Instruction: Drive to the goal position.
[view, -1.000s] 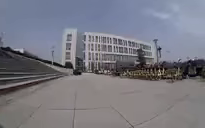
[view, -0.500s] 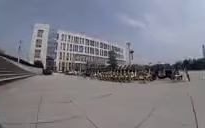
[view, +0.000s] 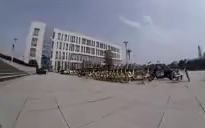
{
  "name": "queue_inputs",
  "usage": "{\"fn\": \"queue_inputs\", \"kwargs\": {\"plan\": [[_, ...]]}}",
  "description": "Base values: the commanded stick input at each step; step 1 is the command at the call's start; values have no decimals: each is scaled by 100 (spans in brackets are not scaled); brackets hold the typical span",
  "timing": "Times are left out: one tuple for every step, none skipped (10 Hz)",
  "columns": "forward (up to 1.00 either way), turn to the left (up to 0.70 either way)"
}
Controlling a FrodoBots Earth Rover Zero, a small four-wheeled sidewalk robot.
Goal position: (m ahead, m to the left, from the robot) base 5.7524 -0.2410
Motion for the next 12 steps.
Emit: {"fn": "queue_inputs", "kwargs": {"plan": [[70,0],[70,0],[70,0],[70,0],[70,0],[70,0],[70,0],[70,0],[70,0],[70,0],[70,-9],[70,-23]]}}
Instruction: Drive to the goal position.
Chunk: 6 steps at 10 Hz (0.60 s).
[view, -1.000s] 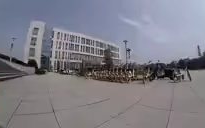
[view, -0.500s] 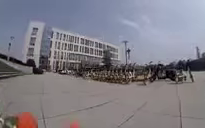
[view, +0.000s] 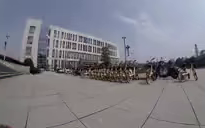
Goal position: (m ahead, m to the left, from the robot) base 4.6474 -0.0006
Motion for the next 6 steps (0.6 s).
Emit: {"fn": "queue_inputs", "kwargs": {"plan": [[70,-35],[70,-35],[70,-35],[70,-35],[70,-35],[70,-35]]}}
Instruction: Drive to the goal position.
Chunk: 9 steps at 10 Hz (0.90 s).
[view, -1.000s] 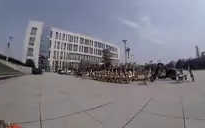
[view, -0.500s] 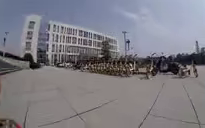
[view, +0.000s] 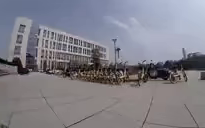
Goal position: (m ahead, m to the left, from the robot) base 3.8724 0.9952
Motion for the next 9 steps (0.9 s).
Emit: {"fn": "queue_inputs", "kwargs": {"plan": [[70,-35],[70,-35],[70,-35],[70,-28],[70,-5],[70,0],[70,0],[70,0],[70,0]]}}
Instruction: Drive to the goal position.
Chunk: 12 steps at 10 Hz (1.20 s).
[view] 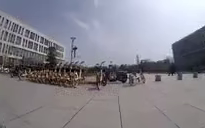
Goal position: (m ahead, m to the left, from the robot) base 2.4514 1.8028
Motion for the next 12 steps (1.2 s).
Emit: {"fn": "queue_inputs", "kwargs": {"plan": [[70,0],[70,0],[70,0],[70,0],[70,0],[70,0],[70,0],[70,-35],[70,-35],[70,-35],[70,-35],[70,-35]]}}
